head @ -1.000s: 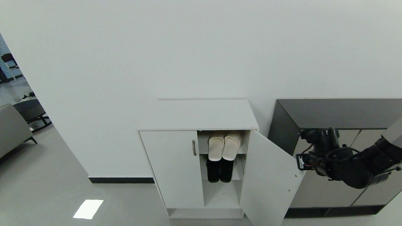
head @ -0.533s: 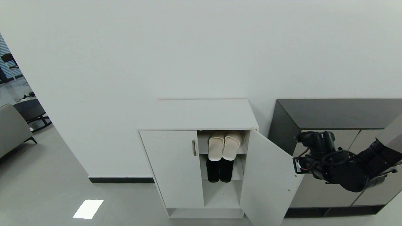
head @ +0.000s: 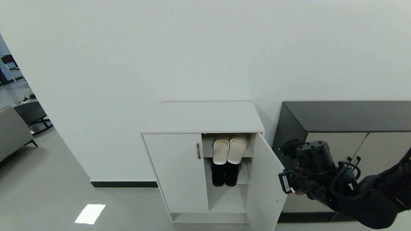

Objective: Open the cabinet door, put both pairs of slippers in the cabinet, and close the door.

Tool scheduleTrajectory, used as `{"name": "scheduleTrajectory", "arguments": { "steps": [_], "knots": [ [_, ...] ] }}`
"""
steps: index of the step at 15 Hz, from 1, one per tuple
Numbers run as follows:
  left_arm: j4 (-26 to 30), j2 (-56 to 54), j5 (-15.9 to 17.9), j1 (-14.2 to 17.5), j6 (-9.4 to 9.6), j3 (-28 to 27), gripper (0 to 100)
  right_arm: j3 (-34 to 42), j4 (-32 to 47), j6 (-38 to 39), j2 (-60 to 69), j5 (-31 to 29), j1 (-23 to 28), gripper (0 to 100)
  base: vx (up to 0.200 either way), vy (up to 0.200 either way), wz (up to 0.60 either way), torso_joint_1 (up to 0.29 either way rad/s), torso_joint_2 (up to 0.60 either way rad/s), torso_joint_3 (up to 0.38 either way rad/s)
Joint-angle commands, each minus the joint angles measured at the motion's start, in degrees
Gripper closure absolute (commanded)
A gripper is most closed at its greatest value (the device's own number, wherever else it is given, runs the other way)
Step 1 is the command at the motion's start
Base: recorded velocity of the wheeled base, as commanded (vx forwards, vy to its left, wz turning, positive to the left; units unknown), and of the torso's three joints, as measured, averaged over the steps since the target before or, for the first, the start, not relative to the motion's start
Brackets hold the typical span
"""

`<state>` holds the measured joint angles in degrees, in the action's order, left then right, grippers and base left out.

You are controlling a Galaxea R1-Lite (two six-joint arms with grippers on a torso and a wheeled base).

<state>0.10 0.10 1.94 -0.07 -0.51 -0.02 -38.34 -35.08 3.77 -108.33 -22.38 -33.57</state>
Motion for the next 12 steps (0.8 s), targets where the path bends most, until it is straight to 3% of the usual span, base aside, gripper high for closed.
{"name": "scheduleTrajectory", "arguments": {
  "steps": [1,6,12],
  "knots": [
    [-0.01,-0.01,0.00,-0.01,-0.02,0.02,100,0.99,0.10,-0.08,3.65,-0.65,-1.67,100,0.000,0.000,0.00,0.000,0.00,0.000],
    [-0.01,-0.01,0.00,-0.01,-0.02,-0.06,100,-1.30,-0.25,0.10,-3.91,-0.47,4.66,100,0.000,0.000,0.00,0.000,0.00,0.000],
    [-0.01,-0.01,0.00,-0.01,-0.02,0.02,100,-1.74,-0.16,0.36,-7.60,-0.38,2.46,100,0.000,0.000,0.00,0.000,0.00,0.000]
  ]
}}
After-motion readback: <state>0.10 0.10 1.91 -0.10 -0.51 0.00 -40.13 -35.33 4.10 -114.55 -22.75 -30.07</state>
